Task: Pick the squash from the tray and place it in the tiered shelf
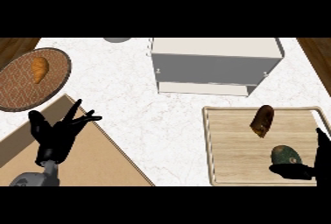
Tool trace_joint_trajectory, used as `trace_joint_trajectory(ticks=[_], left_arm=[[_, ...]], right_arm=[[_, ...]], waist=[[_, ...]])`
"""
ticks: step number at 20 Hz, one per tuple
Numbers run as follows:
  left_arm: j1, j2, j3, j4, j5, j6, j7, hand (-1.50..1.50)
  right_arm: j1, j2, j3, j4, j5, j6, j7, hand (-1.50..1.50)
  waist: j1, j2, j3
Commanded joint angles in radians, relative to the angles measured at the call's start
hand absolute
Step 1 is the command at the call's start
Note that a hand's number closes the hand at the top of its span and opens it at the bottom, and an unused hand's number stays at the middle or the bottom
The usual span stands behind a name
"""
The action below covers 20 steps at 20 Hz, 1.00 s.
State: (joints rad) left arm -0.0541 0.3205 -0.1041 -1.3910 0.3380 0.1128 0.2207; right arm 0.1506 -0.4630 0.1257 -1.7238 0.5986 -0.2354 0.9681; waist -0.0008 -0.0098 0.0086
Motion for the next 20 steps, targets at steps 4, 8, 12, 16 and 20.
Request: trace_joint_trajectory(ticks=[4,8,12,16,20], left_arm=[[0.009,-0.003,0.029,0.092,-0.036,-0.011,0.007,0.0],[0.0,-0.031,0.011,0.022,-0.076,0.029,0.065,0.0],[-0.016,-0.005,0.037,0.109,-0.052,-0.02,0.02,0.0],[0.015,-0.028,0.034,0.017,-0.065,0.014,0.069,0.0],[0.006,-0.024,0.05,0.049,-0.074,-0.011,0.043,0.0]], right_arm=[[-0.074,0.054,-0.039,0.131,0.018,-0.029,-0.099,-1.5],[-0.072,0.074,-0.034,0.155,0.014,0.003,-0.152,-1.5],[-0.029,0.032,0.099,0.193,0.022,0.118,-0.252,1.5],[-0.02,0.093,0.044,0.206,-0.002,0.039,-0.331,1.5],[-0.085,0.11,0.031,0.18,0.024,0.036,-0.317,1.5]], waist=[[0.001,0.011,-0.009],[0.001,0.01,-0.008],[-0.002,0.013,-0.009],[0.0,0.01,-0.008],[0.0,0.01,-0.009]])
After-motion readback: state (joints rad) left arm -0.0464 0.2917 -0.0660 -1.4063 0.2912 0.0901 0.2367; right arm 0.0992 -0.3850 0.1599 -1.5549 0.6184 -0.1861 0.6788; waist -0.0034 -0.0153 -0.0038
